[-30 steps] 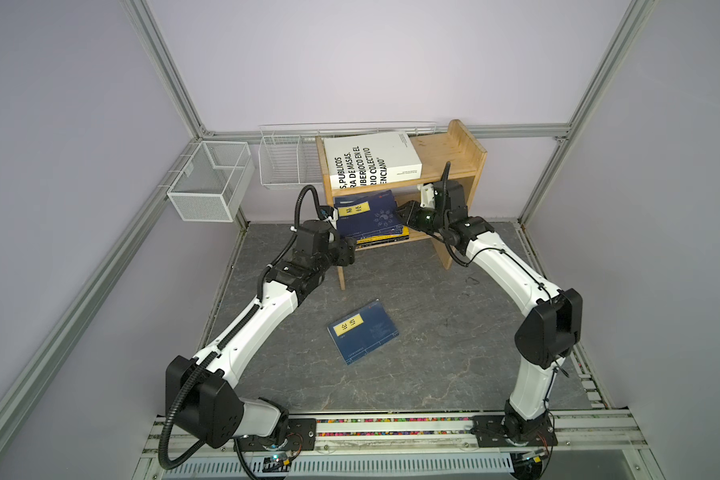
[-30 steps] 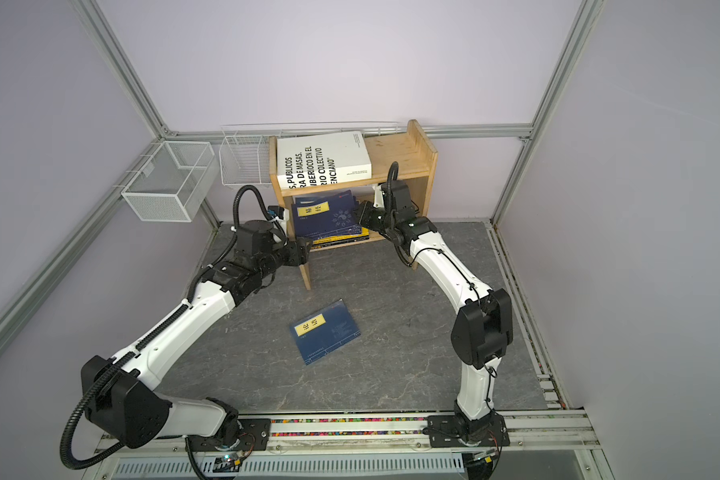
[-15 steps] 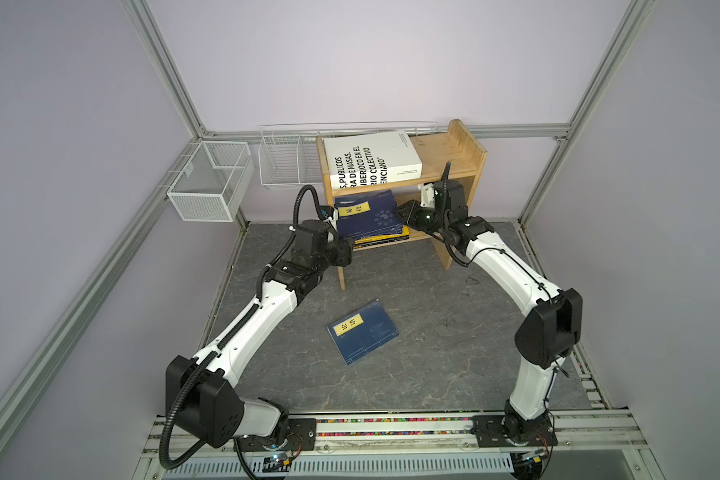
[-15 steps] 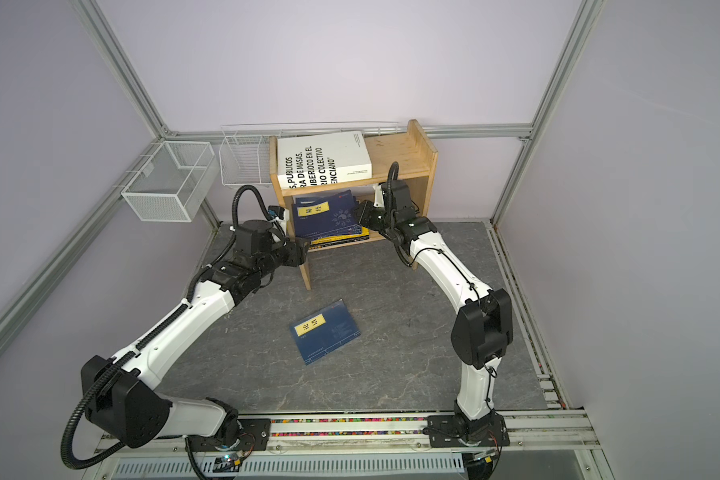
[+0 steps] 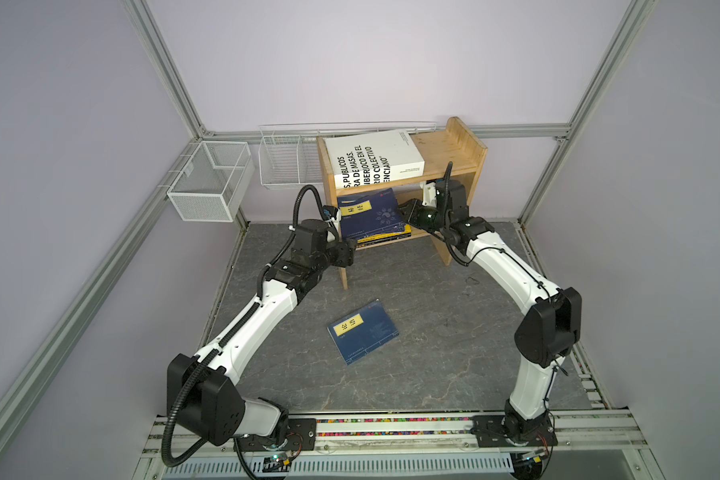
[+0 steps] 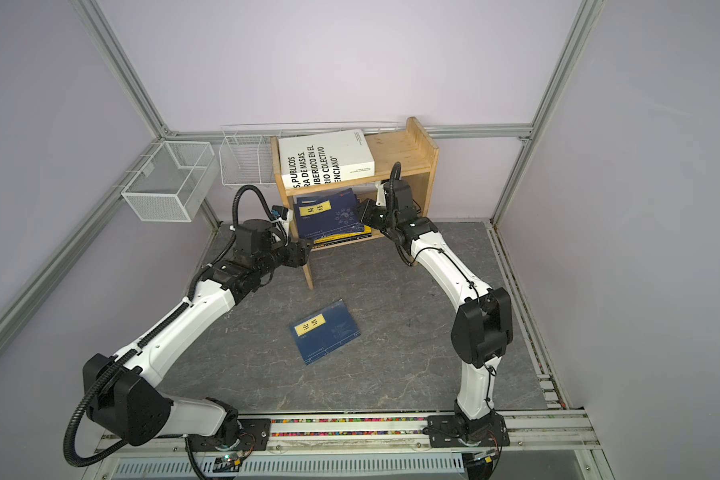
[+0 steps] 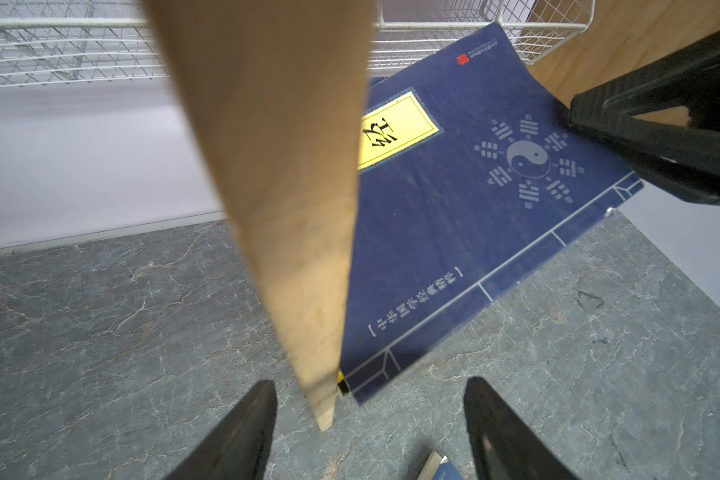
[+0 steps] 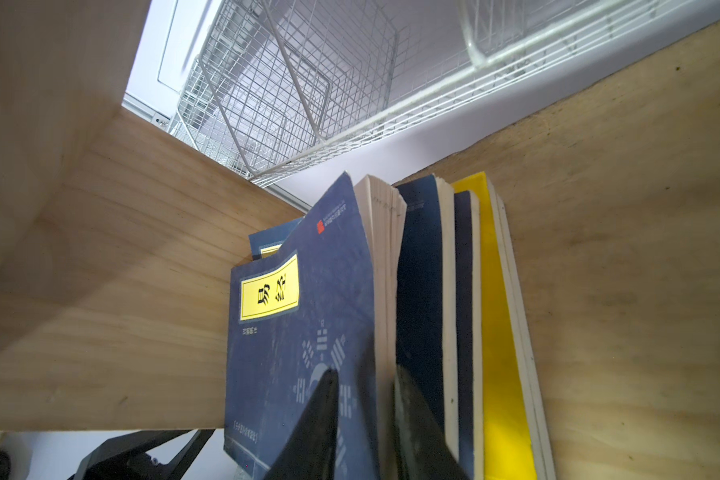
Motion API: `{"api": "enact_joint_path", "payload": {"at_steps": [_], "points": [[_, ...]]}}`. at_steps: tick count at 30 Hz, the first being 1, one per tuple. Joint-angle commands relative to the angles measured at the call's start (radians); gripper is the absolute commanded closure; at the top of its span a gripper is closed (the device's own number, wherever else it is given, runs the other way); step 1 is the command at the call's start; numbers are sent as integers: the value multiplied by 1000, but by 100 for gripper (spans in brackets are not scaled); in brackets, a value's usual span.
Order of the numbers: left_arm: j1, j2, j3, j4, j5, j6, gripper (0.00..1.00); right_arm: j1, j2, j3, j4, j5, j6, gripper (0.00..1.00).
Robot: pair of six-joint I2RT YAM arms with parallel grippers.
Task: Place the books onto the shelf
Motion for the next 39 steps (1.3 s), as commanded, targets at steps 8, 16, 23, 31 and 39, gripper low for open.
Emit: {"api": "enact_joint_path", "payload": {"at_steps": [8,16,23,31,39], "points": [[-13,60,-58,47,45,47,18,19,2,-32,80,-59,24,74],[-12,41,-84,50,68,70,14,17,3,-39,86,-61,28,74],[-12,23,-121,49,83,100,8,14,3,-45,88,-57,28,74],[-12,20,-134,120,-36,64,12,12,-7,-75,108,-47,34,75],[-6,-26,-154,206,-61,22,13,10,-17,-82,123,-58,33,75]]}}
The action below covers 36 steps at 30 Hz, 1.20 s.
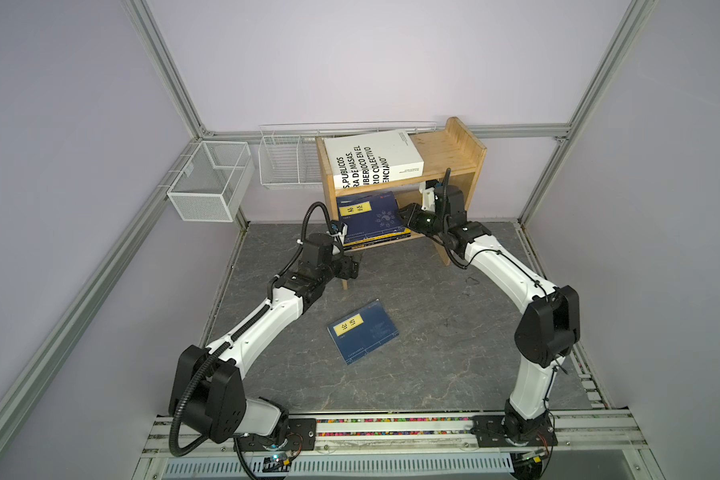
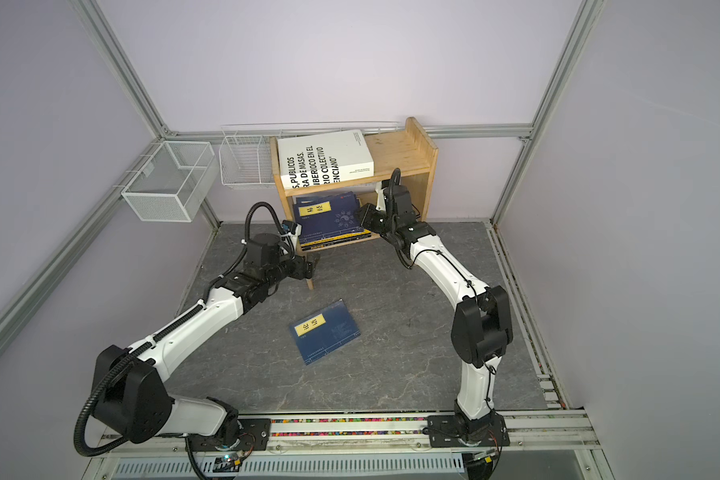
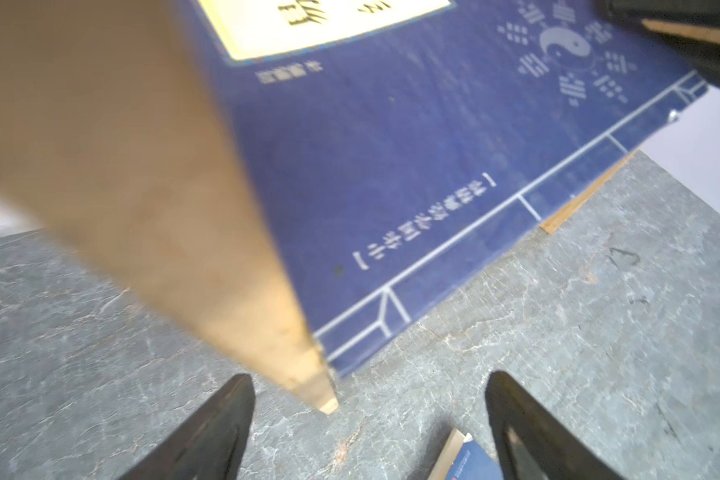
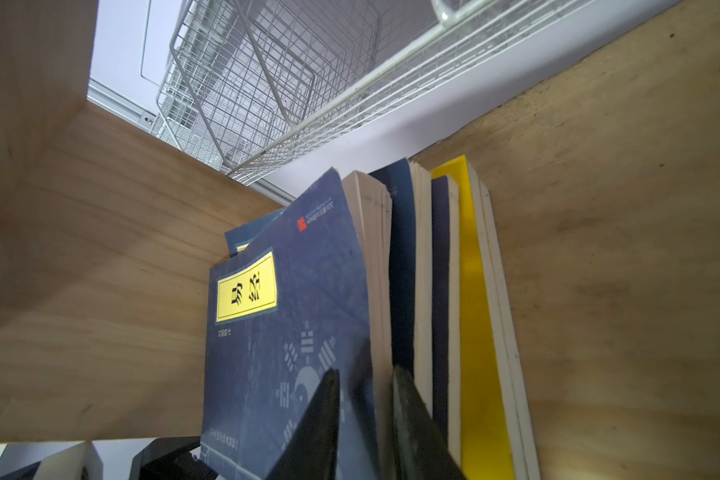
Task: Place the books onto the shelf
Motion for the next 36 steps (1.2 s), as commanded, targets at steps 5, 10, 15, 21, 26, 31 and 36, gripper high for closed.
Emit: {"api": "enact_joint_path", "payload": {"at_steps": [5,10,15,21,26,31,36], "points": [[12,-1,27,67,-37,-33,22,12,-21,-17,68,-54,12,75],[15,8,29,100,-45,-53,29,12,-20,-16,73,-58,14,74],[24,-9,6,162,-60,-85,37,12,-20,-17,81,-60,18,74],[35,-18,-30,267,-87,-143,50,11,-19,-17,94,-67,21,72],[38,-12,-45,341,-86,-179,56,11,-14,-19,109,-76,26,71],[40,10,-30,359,-78,-199,57,10,-5,-21,123,-82,32,68],[39,55,20,289,-97,-234,64,0,8,-17,136,-70,35,66]]}}
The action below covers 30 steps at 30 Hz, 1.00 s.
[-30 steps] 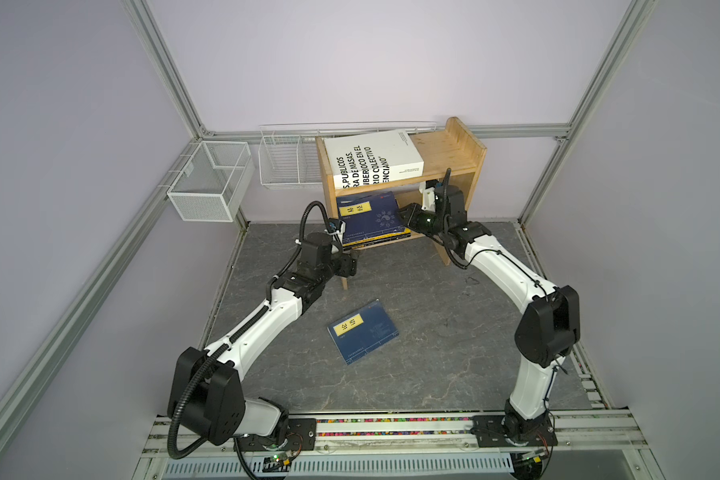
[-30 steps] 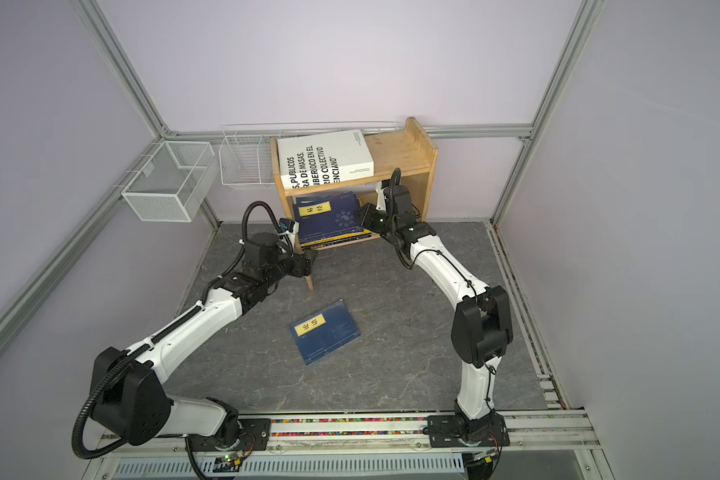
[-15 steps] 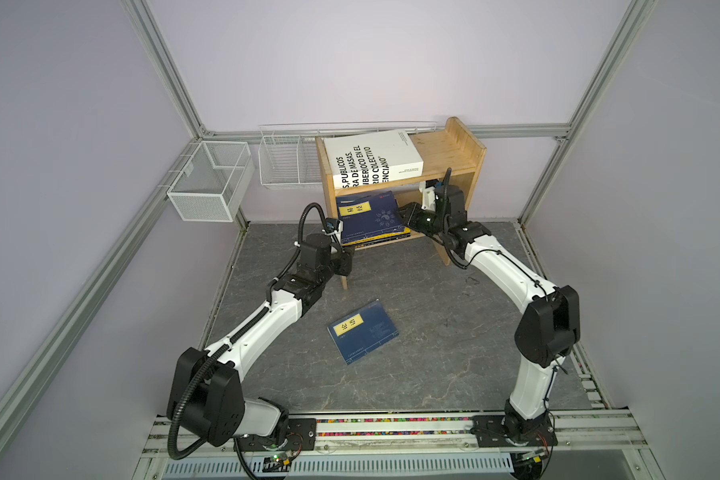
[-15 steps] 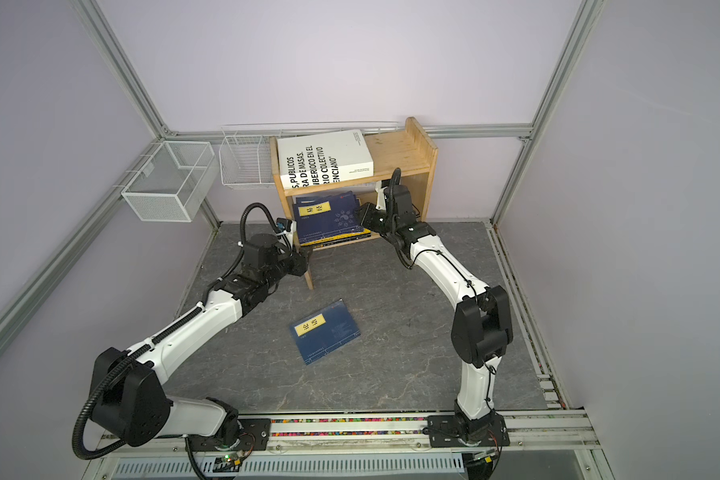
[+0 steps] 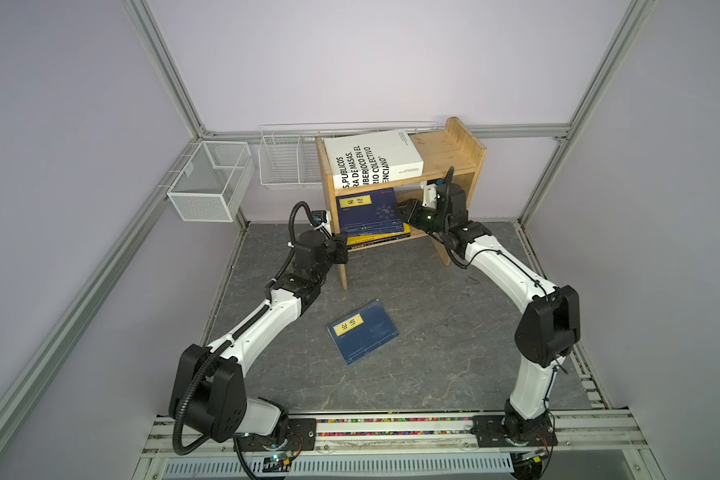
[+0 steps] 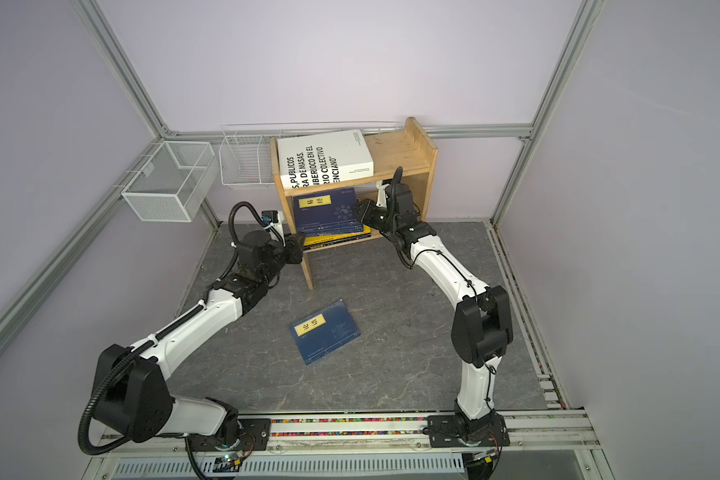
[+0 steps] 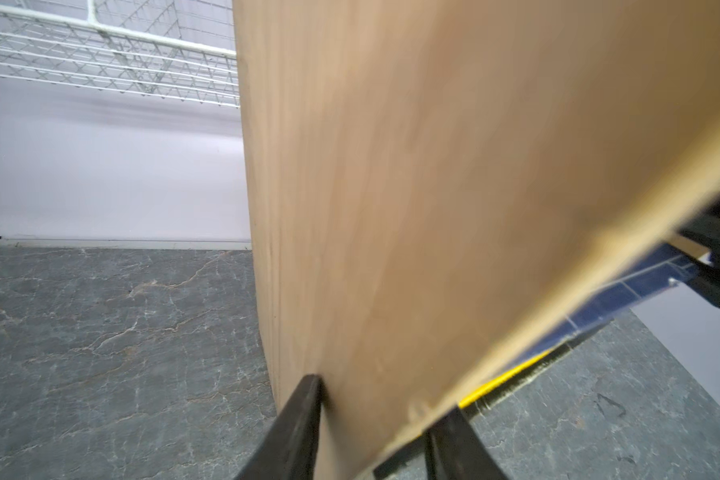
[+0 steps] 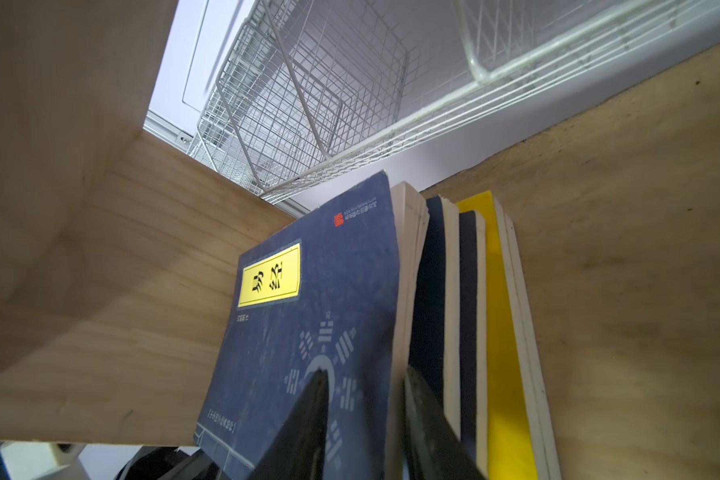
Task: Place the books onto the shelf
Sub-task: 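Release the shelved blue book and withdraw both grippers from the shelf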
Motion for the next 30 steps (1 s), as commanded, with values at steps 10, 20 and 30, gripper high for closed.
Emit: {"api": "enact_joint_path", "payload": {"at_steps": [10,20,30], "points": [[6,75,111,-127,-13,-159,58,3,44,-16,126,-49,42,68],[8,44,138,-247,-6,-179,34,3,1,-118,217,1,72,66],[14,0,122,-237,57,-232,30,5,-52,-124,256,-8,-2,49]]}}
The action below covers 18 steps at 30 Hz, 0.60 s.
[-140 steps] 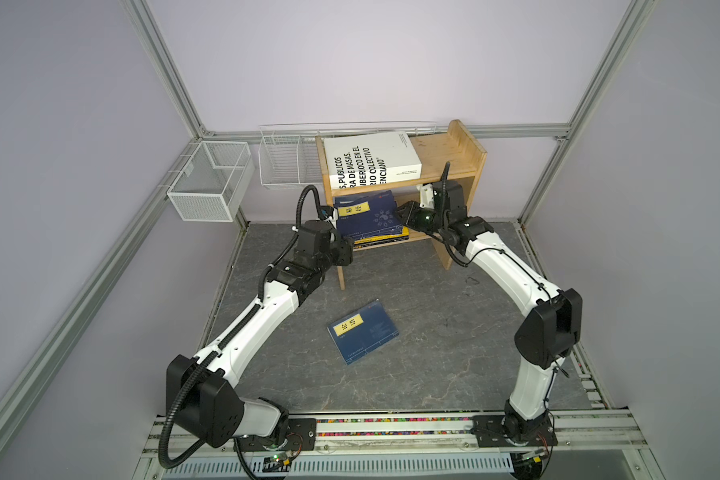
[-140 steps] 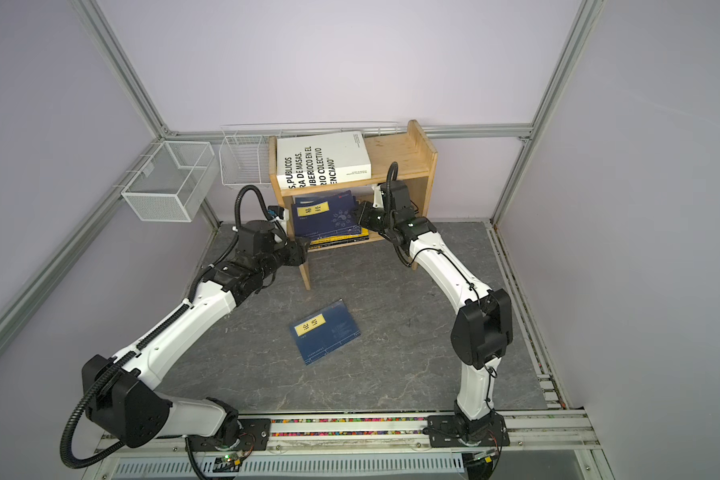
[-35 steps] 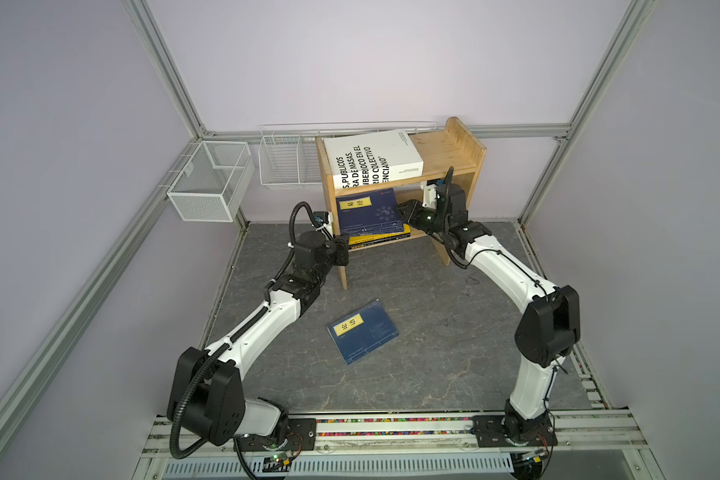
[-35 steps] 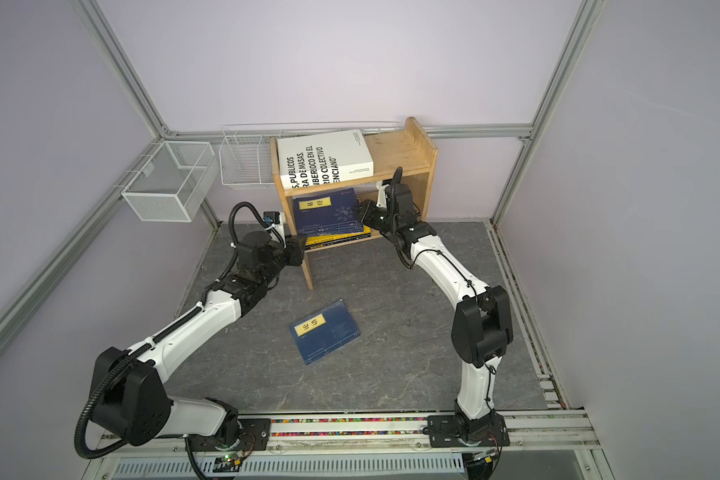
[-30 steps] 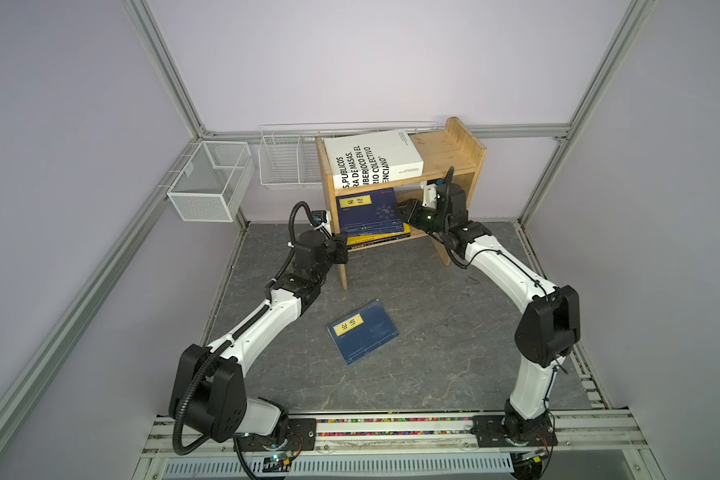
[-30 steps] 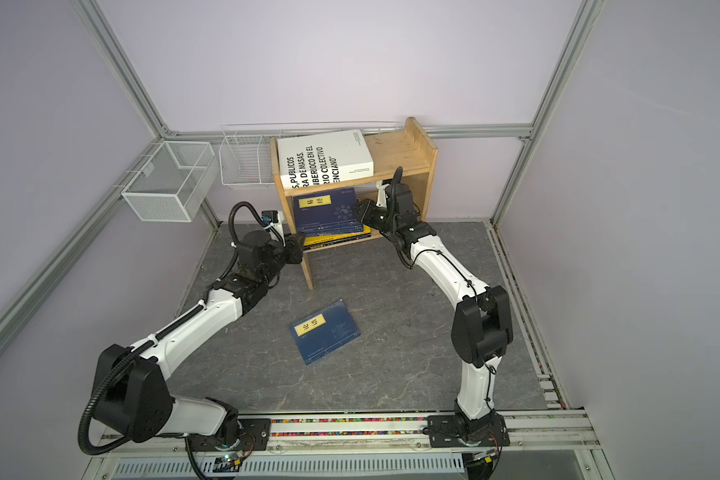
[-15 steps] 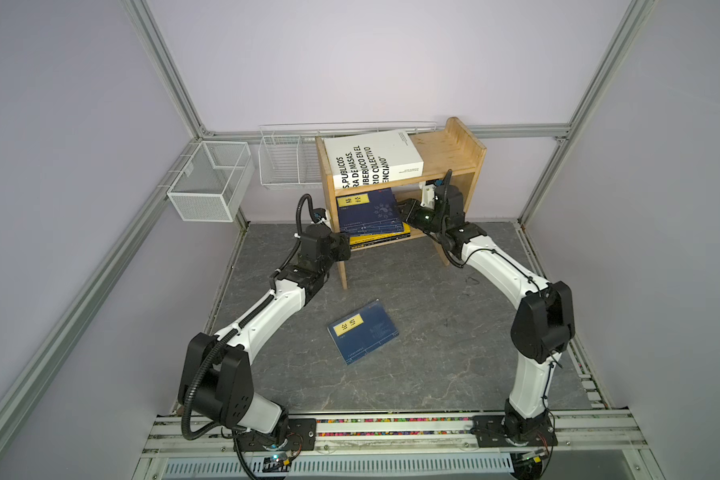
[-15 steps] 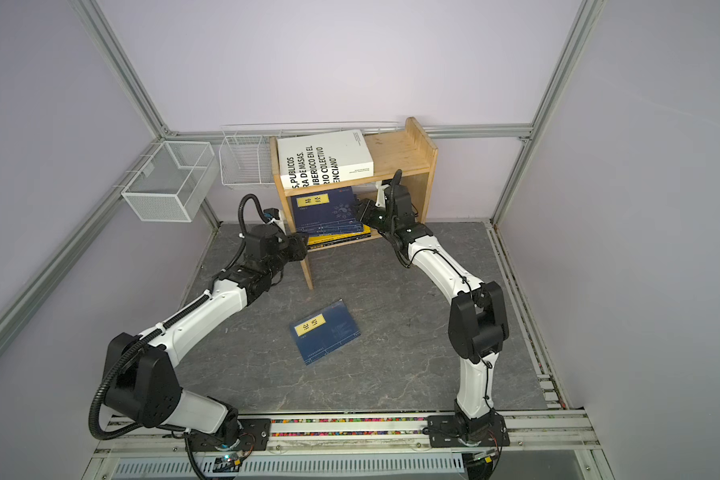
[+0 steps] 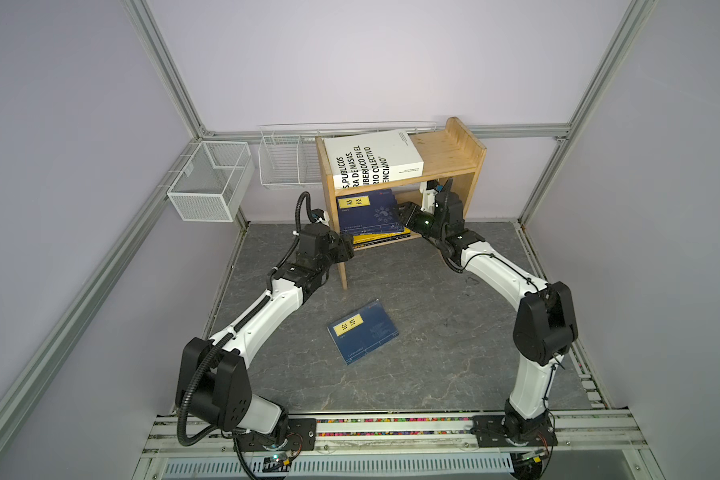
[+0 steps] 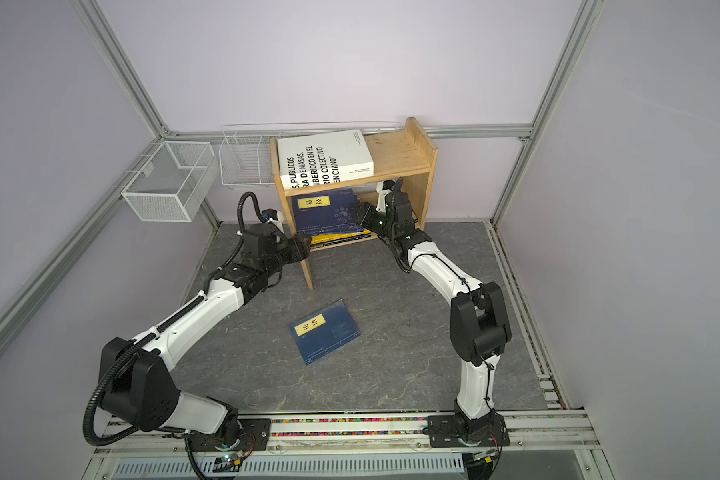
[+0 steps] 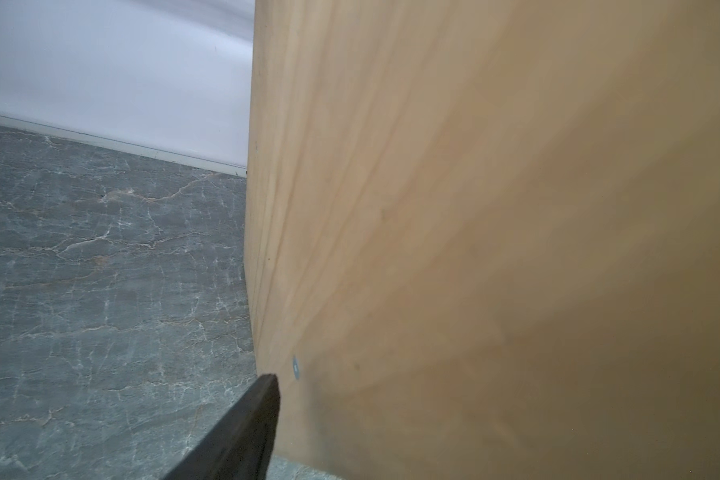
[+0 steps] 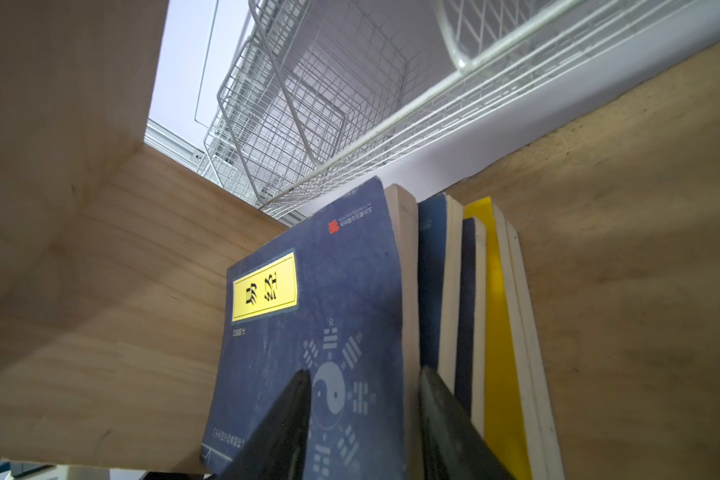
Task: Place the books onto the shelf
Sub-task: 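Release the shelved blue book and withdraw both grippers from the shelf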
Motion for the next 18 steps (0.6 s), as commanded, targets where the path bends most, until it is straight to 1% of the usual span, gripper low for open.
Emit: {"api": "enact_joint_path", "payload": {"at_steps": [1,5,10,12,14,17,18], "points": [[8,-29,8,5,5,-40,30,6,-65,-9,46,-11,-46,48],[10,7,41,4,-13,-49,30,5,-97,-19,58,-46,-99,45],[11,55,95,-46,-34,-81,41,6,-153,-58,37,-59,-147,44],[11,57,98,-60,-47,-105,47,6,-174,-79,19,-56,-159,44],[11,49,88,-64,-63,-127,51,5,-199,-106,17,-51,-158,44],[11,28,70,-78,-86,-142,51,8,-228,-136,13,-50,-159,43],[11,17,64,-84,-93,-145,47,7,-236,-144,7,-50,-162,43]]}}
